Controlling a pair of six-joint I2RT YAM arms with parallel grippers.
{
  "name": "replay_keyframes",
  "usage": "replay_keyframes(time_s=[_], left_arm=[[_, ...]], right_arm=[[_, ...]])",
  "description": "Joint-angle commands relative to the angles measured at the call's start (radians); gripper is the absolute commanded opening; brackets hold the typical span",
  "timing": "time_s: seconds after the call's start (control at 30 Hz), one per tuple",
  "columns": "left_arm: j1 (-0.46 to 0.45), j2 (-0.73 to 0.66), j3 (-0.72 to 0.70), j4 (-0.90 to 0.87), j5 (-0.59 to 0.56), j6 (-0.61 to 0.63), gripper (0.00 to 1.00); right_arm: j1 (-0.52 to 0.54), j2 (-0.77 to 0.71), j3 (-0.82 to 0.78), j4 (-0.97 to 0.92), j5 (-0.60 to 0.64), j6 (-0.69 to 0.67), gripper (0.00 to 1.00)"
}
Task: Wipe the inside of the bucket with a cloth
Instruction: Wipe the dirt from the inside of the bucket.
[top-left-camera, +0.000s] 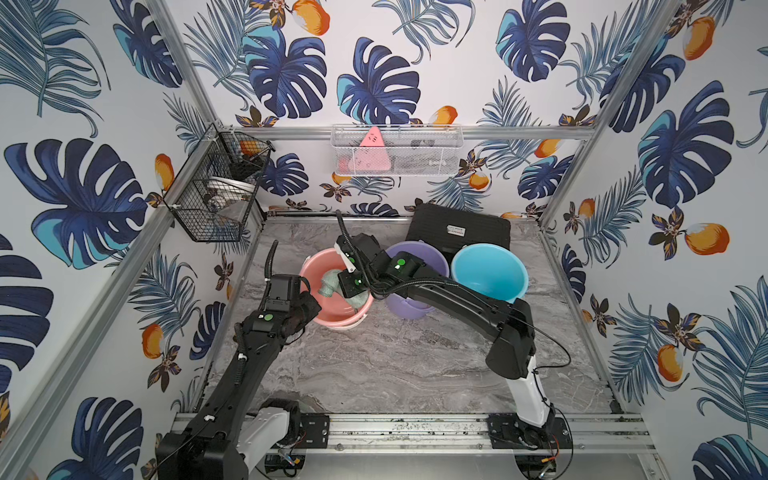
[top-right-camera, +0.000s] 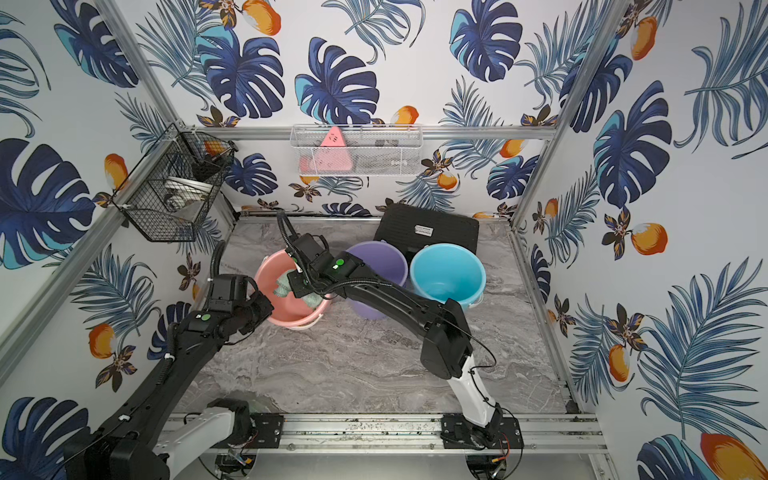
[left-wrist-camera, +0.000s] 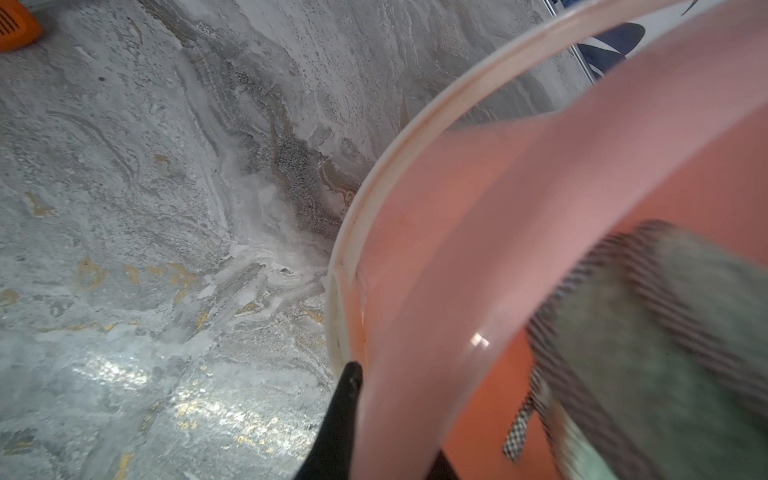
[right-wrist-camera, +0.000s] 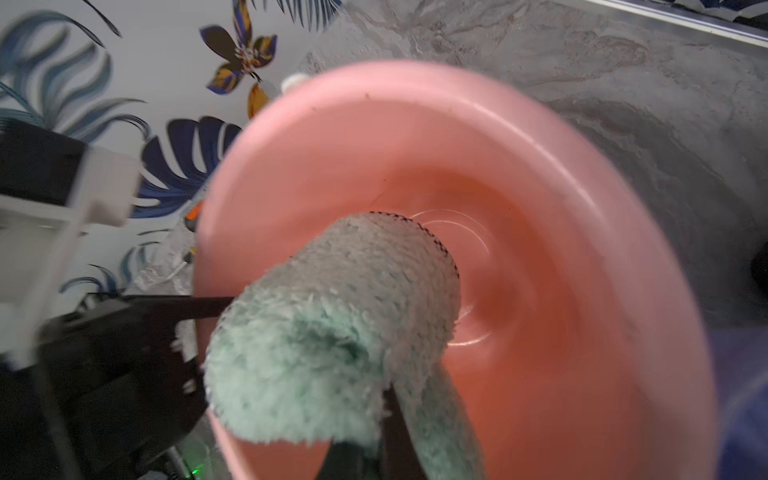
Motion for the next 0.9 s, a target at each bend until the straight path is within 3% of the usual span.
replay_keyframes(time_s=[0.0,0.3,0.6,0.77,0.87], left_arm=[[-0.001,-0.01,0.014,0.005,-0.003,0.026,0.0],[-0.005,0.021,0.046,-0.025,0.038,0.042,0.0],[-0.016,0.027,0.04,-0.042,0.066,0.066,0.0],[-0.019,0.057,0.034,-0.046,0.071,0.085,0.0],[-0.02,0.066,0.033,-0.055,0.046,0.093,0.0]], right_arm=[[0.022,0.05,0.034,-0.088,0.071,-0.071,0.0],[0.044,0.125,-0.016,-0.037,0.153,-0.148,0.0],[0.048,0.25,0.093,-0.061,0.201,-0.161,0.0],[0.048,0.29,0.146,-0.072,0.153,-0.144,0.0],[0.048,0.253,0.09,-0.022,0.099,-0.112,0.0]])
